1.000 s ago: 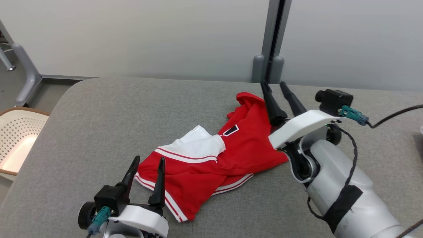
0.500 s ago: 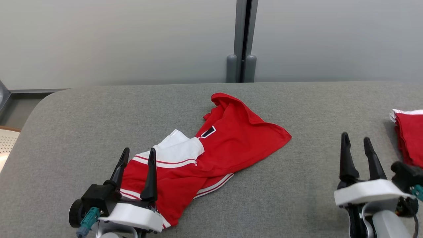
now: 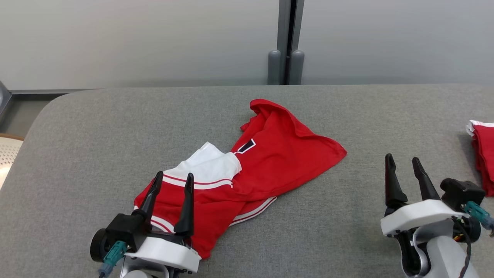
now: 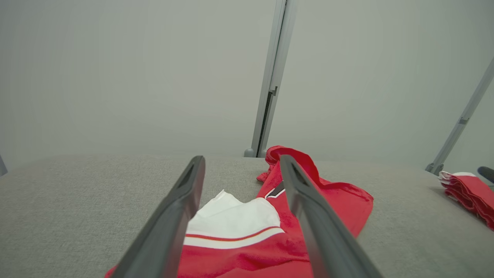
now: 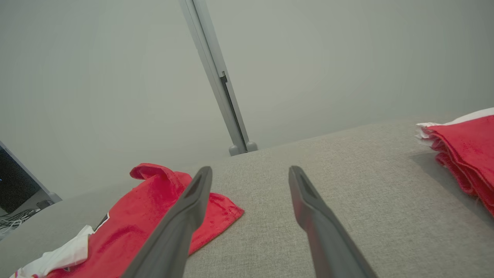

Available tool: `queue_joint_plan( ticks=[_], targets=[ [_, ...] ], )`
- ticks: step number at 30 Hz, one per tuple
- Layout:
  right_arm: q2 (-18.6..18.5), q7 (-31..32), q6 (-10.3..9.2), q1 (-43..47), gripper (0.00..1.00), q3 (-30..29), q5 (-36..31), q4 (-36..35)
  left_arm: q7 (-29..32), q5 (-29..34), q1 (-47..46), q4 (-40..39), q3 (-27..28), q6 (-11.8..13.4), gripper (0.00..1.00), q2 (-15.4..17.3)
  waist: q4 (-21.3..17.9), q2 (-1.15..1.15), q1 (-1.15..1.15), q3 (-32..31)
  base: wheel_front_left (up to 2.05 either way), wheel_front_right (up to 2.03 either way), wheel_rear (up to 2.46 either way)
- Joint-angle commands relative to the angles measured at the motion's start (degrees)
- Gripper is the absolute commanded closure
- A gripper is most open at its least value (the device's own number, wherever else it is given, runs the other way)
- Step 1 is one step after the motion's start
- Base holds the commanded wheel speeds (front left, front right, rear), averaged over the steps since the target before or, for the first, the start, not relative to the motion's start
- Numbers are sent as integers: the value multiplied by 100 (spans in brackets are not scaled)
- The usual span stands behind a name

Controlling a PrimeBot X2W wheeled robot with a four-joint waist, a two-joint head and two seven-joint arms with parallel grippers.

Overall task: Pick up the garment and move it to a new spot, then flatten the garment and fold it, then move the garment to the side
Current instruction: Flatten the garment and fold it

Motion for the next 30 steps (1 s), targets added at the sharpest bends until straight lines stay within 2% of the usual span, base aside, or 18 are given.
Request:
queue_joint_plan(
  ticks=[1, 5, 6, 12, 20, 24, 25, 26, 30],
  targets=[
    [-4, 50, 0, -97, 0, 13, -64, 57, -9, -27, -79, 6, -14, -16, 0, 22, 105, 0, 0, 117, 0, 0, 0],
    [-11, 469, 0, -647, 0, 38, -84, 525, -9, -54, -224, 43, -105, -31, 0, 22, 315, 0, 0, 374, 0, 0, 0],
    [-35, 657, 0, -909, 0, -54, 21, 833, -9, -77, -302, 61, -149, -39, 0, 23, 449, 0, 0, 507, 0, 0, 0],
    [-173, 973, 1, -1517, 0, -341, 289, 1599, -9, -146, -510, 89, -273, -43, 0, 22, 807, 0, 0, 780, 0, 0, 0],
    [-542, 1079, 0, -2093, 0, -485, 280, 2687, -9, -216, -649, 75, -330, 8, 0, 22, 1139, 0, 0, 980, 0, 0, 0],
    [-514, 1153, 0, -2237, 0, -400, 375, 3064, -9, -228, -689, 55, -316, 32, 0, 20, 1181, 0, 0, 996, 0, 0, 0],
    [-506, 1142, 0, -2250, 11, -364, 413, 3110, -9, -233, -697, 52, -307, 35, 0, 21, 1176, 0, 0, 1001, 0, 0, 0],
    [-509, 1101, 0, -2265, 100, -334, 448, 3139, -9, -235, -705, 54, -295, 39, 0, 21, 1165, 0, 0, 1004, 0, 0, 0],
    [-521, 903, 0, -2332, 100, -249, 633, 3185, -9, -220, -706, 52, -240, 65, 0, 21, 1069, 0, 0, 960, 0, 0, 0]
  ],
)
